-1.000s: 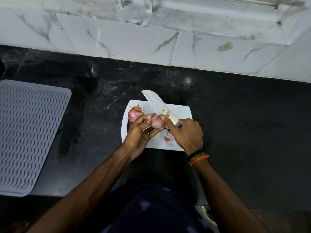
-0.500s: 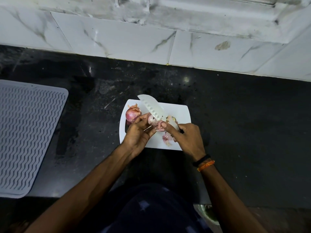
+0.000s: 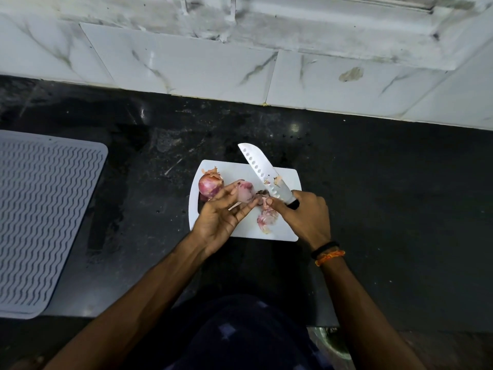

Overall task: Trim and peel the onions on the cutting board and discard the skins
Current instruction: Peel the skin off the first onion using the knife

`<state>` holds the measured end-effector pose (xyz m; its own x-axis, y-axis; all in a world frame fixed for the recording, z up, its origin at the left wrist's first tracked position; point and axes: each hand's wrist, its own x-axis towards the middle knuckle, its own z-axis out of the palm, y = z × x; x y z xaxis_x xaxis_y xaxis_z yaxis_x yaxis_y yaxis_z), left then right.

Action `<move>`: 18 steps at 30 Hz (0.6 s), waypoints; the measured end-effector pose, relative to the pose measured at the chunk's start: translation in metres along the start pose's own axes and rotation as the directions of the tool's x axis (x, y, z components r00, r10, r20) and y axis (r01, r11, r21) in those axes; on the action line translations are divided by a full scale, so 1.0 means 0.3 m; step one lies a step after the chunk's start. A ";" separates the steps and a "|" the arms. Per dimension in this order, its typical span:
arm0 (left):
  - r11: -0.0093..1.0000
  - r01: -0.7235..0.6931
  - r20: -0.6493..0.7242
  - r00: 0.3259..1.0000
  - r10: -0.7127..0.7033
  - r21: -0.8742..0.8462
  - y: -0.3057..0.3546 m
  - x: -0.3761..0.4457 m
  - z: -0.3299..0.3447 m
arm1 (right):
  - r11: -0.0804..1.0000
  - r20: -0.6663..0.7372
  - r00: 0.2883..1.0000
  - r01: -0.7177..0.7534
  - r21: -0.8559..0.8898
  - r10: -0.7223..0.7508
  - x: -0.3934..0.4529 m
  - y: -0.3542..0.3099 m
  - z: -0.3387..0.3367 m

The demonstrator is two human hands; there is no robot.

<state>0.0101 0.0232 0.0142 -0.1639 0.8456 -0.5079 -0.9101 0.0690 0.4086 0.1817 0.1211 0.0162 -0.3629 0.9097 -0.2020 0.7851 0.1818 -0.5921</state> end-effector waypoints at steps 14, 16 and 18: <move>0.995 0.005 0.076 0.997 0.002 -0.095 -0.001 0.028 -0.041 | 0.985 0.033 0.999 0.025 0.172 -0.031 0.035 -0.034 0.001; 0.995 0.014 0.066 0.998 -0.007 -0.104 -0.002 0.030 -0.044 | 0.990 0.018 1.000 0.022 0.136 -0.025 0.039 -0.028 0.007; 0.994 0.017 0.069 0.998 -0.009 -0.112 -0.003 0.030 -0.042 | 0.991 0.002 1.000 0.007 0.133 -0.007 0.043 -0.021 0.015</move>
<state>0.0046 0.0241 -0.0002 -0.1287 0.8795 -0.4581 -0.9498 0.0236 0.3121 0.1699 0.1299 0.0139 -0.3697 0.9076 -0.1991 0.7087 0.1368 -0.6921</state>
